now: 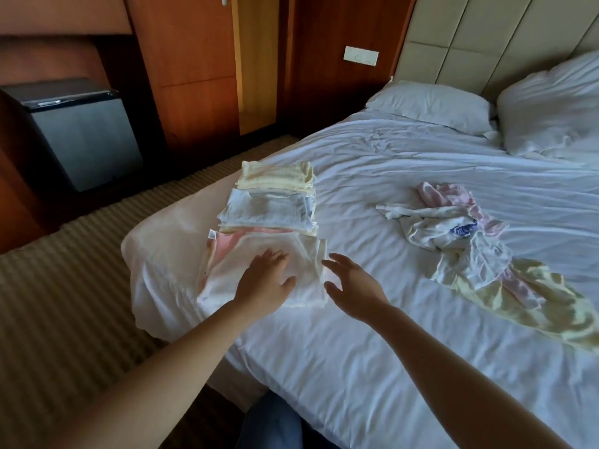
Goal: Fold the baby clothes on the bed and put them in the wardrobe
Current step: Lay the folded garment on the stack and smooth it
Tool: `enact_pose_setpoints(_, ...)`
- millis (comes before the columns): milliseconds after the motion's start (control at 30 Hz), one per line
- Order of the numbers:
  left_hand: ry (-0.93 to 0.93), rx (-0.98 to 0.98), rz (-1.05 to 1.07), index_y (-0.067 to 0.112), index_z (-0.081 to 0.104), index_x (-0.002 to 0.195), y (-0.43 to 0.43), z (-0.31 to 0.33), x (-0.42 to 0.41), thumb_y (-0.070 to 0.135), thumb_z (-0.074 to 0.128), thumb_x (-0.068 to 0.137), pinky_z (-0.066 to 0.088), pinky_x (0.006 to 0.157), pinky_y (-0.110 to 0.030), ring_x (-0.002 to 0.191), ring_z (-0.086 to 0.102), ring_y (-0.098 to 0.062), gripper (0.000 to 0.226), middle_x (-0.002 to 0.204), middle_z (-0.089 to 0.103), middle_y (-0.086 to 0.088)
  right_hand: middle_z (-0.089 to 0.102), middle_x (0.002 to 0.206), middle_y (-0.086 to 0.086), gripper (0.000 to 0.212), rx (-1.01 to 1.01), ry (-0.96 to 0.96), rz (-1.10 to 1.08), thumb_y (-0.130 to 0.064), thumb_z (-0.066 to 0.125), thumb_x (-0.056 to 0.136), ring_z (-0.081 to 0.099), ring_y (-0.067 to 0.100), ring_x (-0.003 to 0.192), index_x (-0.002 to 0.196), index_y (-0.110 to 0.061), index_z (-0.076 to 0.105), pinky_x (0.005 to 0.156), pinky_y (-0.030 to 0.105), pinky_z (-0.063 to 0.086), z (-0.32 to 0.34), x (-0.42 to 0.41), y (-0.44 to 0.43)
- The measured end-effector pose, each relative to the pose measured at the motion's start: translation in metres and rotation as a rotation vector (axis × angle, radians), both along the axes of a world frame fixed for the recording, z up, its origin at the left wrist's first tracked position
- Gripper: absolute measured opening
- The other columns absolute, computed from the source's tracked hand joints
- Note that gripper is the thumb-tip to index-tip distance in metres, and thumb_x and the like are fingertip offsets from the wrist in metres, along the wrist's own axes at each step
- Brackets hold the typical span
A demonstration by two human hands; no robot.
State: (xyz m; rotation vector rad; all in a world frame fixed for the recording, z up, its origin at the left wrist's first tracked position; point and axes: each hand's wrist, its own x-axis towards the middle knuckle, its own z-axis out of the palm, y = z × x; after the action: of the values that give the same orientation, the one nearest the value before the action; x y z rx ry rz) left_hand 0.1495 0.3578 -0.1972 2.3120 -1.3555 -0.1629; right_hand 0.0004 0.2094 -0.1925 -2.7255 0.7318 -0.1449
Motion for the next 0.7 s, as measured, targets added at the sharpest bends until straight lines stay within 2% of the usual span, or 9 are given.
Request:
enact_pose_setpoints(167,0.023,0.043,-0.105,0.017,0.037,0.147,-0.039,0.033,-0.068,0.035,0.050,0.098,0.030,0.109,-0.032,0.143,0.027,-0.022,0.054,0.153,0.037,0.003,0.031,0.155,-0.012,0.051,-0.016,-0.051,-0.102,-0.035,0.049,0.096,0.034,0.010,0.139,0.145,-0.031,0.039,0.106,0.032,0.038,0.016,-0.080,-0.022)
enact_pose_setpoints(267,0.033,0.053,-0.216,0.017,0.032,0.151,-0.067,0.045,-0.110,0.033,0.047,0.100,0.020,0.113,-0.027,0.149,0.014,-0.016,0.055,0.158,0.029,0.004,0.036,0.152,-0.009,0.049,-0.020,-0.059,-0.169,-0.032,0.051,0.095,0.040,0.012,0.135,0.143,-0.030,0.043,0.104,0.031,0.039,0.024,-0.130,-0.040)
enact_pose_setpoints(367,0.034,0.060,-0.297,0.017,0.028,0.153,-0.097,0.050,-0.147,0.034,0.047,0.101,0.014,0.116,-0.026,0.150,0.012,-0.013,0.058,0.160,0.025,0.004,0.040,0.150,-0.007,0.049,-0.026,-0.054,-0.242,-0.030,0.054,0.094,0.043,0.014,0.133,0.142,-0.027,0.046,0.103,0.028,0.038,0.029,-0.177,-0.062)
enact_pose_setpoints(433,0.024,0.067,-0.332,0.018,0.029,0.153,-0.117,0.052,-0.169,0.035,0.048,0.100,0.016,0.116,-0.027,0.149,0.014,-0.014,0.058,0.160,0.026,0.004,0.043,0.148,-0.006,0.049,-0.022,-0.049,-0.289,-0.030,0.055,0.093,0.045,0.014,0.131,0.142,-0.027,0.047,0.102,0.028,0.040,0.031,-0.203,-0.079)
enact_pose_setpoints(533,0.012,0.082,-0.378,0.022,0.035,0.150,-0.150,0.048,-0.194,0.036,0.051,0.098,0.025,0.112,-0.027,0.144,0.028,-0.017,0.057,0.155,0.034,0.003,0.046,0.145,-0.004,0.049,-0.017,-0.045,-0.339,-0.029,0.056,0.092,0.047,0.017,0.129,0.140,-0.026,0.048,0.103,0.032,0.041,0.030,-0.230,-0.105)
enact_pose_setpoints(700,0.031,0.121,-0.423,0.022,0.041,0.146,-0.207,0.036,-0.212,0.036,0.052,0.097,0.034,0.104,-0.027,0.136,0.038,-0.017,0.052,0.150,0.039,0.006,0.044,0.147,-0.007,0.051,0.012,-0.006,-0.388,-0.029,0.054,0.093,0.044,0.014,0.132,0.143,-0.027,0.045,0.102,0.030,0.041,0.022,-0.246,-0.157)
